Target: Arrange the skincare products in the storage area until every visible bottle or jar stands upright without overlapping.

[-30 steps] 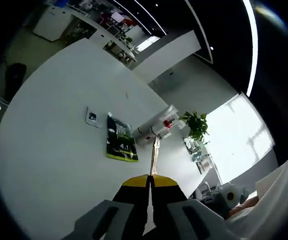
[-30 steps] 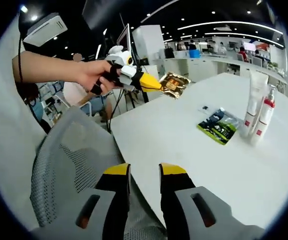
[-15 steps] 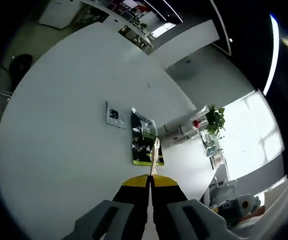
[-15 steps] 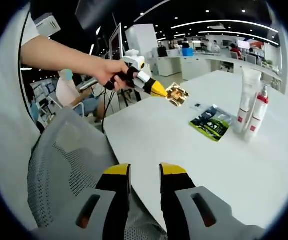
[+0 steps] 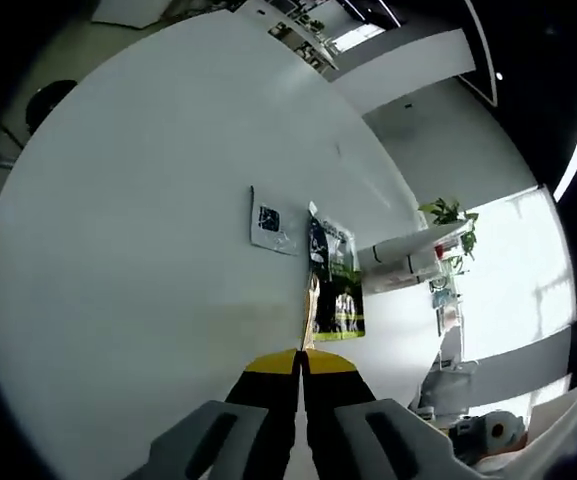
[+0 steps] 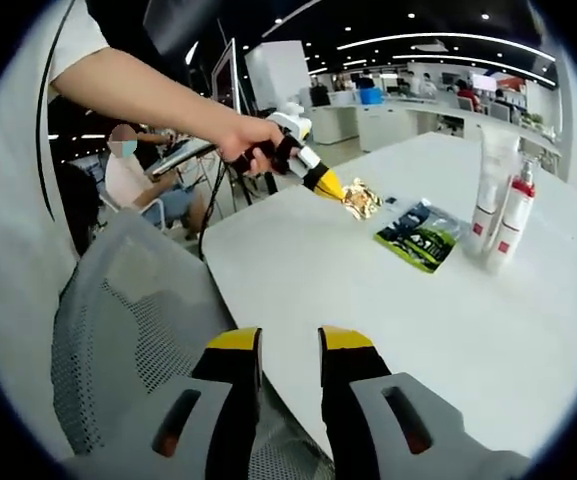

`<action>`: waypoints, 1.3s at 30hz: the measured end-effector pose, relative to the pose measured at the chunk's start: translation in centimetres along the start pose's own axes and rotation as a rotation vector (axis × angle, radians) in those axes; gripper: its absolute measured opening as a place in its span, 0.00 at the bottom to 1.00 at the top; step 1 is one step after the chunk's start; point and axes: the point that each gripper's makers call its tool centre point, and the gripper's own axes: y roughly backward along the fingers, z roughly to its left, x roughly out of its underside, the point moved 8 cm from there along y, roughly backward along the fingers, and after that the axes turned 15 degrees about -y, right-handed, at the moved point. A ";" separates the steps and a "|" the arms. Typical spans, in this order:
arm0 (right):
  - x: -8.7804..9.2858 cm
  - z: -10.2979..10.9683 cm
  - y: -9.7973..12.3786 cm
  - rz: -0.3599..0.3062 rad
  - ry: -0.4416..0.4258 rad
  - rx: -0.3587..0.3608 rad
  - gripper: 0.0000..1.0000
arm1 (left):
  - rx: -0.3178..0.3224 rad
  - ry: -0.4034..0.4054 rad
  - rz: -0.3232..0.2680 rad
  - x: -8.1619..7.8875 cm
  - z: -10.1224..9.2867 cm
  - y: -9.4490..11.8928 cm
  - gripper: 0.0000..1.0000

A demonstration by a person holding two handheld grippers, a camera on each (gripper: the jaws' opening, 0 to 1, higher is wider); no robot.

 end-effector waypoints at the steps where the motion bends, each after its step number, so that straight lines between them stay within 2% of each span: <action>1: 0.0 0.0 0.0 0.000 -0.002 0.001 0.21 | -0.002 0.001 0.008 0.0 0.1 -0.2 0.01; 5: 0.1 -0.1 0.0 0.007 -0.002 0.006 0.21 | -0.008 0.008 0.030 0.3 -0.2 -1.1 0.01; 11: 0.3 -0.1 -0.1 0.018 -0.005 0.010 0.21 | -0.015 0.035 0.050 -0.2 0.3 -2.1 0.01; 18: 0.4 -0.2 -0.2 0.030 -0.017 0.014 0.21 | -0.097 -0.022 0.140 0.1 0.9 -2.4 0.03; 21: 0.4 -0.3 -0.2 0.032 -0.019 0.015 0.21 | -0.087 -0.033 0.147 -0.4 0.5 -2.5 0.03; 24: 0.5 -0.2 -0.2 0.037 -0.017 0.013 0.21 | -0.100 -0.044 0.153 -1.0 1.1 -2.5 0.03; 29: 0.4 -0.1 -0.2 0.037 -0.017 0.005 0.21 | -0.105 -0.025 0.173 -1.1 0.9 -2.6 0.03; 32: 0.5 -0.1 -0.3 0.039 -0.015 0.004 0.21 | -0.104 -0.014 0.181 -1.4 1.6 -2.6 0.03; 39: 0.5 0.0 -0.2 0.038 -0.016 0.002 0.21 | -0.109 -0.022 0.237 -1.6 1.8 -2.6 0.04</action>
